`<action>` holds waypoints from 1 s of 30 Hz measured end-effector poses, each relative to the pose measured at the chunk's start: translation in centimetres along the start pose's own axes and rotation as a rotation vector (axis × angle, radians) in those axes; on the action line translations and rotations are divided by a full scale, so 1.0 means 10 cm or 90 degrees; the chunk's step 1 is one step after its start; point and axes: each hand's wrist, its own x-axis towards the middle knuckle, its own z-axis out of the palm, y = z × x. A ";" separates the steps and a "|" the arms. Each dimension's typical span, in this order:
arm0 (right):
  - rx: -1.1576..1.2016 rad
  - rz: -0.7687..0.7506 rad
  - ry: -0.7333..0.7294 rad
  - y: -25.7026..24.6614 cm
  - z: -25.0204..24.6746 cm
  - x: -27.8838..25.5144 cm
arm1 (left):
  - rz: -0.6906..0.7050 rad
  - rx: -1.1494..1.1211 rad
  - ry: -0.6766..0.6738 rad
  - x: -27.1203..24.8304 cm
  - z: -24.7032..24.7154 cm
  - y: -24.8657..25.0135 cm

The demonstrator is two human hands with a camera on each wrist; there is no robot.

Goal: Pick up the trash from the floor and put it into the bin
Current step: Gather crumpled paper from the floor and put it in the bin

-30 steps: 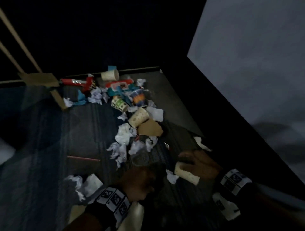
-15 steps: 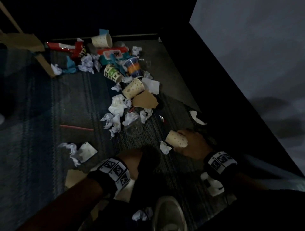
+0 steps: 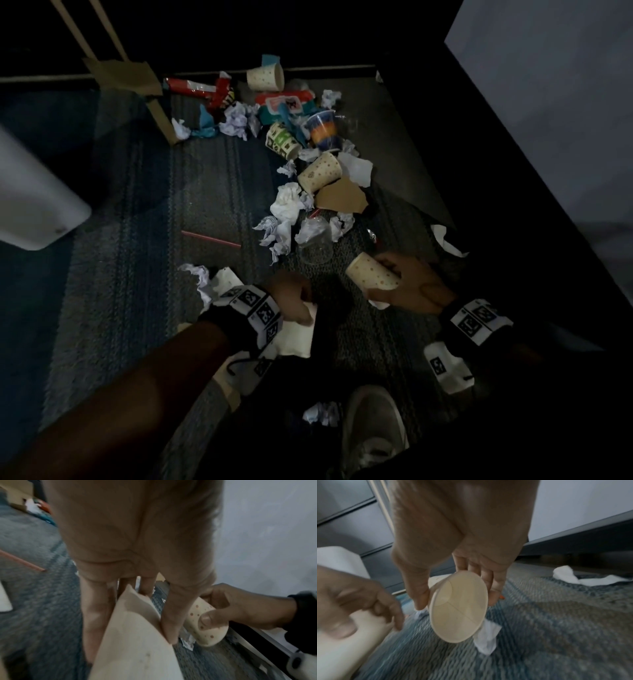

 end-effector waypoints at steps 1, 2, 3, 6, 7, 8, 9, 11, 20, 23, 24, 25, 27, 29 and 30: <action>0.013 0.000 -0.018 -0.04 0.02 0.00 | 0.006 -0.012 0.010 -0.02 -0.03 -0.02; 0.023 -0.003 -0.032 -0.07 0.05 0.01 | 0.013 -0.019 0.021 -0.02 -0.03 -0.05; 0.028 -0.009 -0.043 -0.09 0.08 0.01 | 0.021 -0.024 0.037 -0.03 -0.02 -0.08; 0.051 -0.037 -0.050 -0.17 0.14 -0.01 | 0.051 -0.052 0.060 -0.05 0.04 -0.12; 0.066 -0.045 -0.054 -0.20 0.14 -0.02 | 0.057 -0.059 0.054 -0.06 0.05 -0.13; 0.080 -0.057 -0.060 -0.22 0.13 -0.02 | 0.060 -0.067 0.047 -0.05 0.05 -0.14; 0.086 -0.069 -0.065 -0.24 0.13 -0.02 | 0.061 -0.084 0.045 -0.05 0.04 -0.15; 0.087 -0.096 -0.061 -0.26 0.11 0.00 | 0.063 -0.138 0.057 -0.10 -0.04 -0.16; 0.179 -0.266 0.047 -1.25 -0.53 0.51 | 0.042 -0.328 0.313 -0.77 -1.00 -0.55; 0.214 -0.328 0.094 -1.79 -0.73 0.77 | 0.040 -0.402 0.440 -1.15 -1.31 -0.82; 0.220 -0.355 0.106 -1.99 -0.79 0.85 | 0.052 -0.432 0.489 -1.30 -1.40 -0.91; 0.223 -0.382 0.112 -2.16 -0.84 0.93 | 0.058 -0.448 0.544 -1.43 -1.47 -0.98; 0.223 -0.454 0.125 -2.62 -0.92 1.08 | 0.026 -0.407 0.689 -1.75 -1.67 -1.19; 0.224 -0.504 0.149 -3.05 -0.98 1.20 | -0.020 -0.343 0.846 -2.09 -1.90 -1.38; 0.227 -0.524 0.160 -3.27 -0.99 1.26 | -0.036 -0.327 0.919 -2.27 -2.02 -1.48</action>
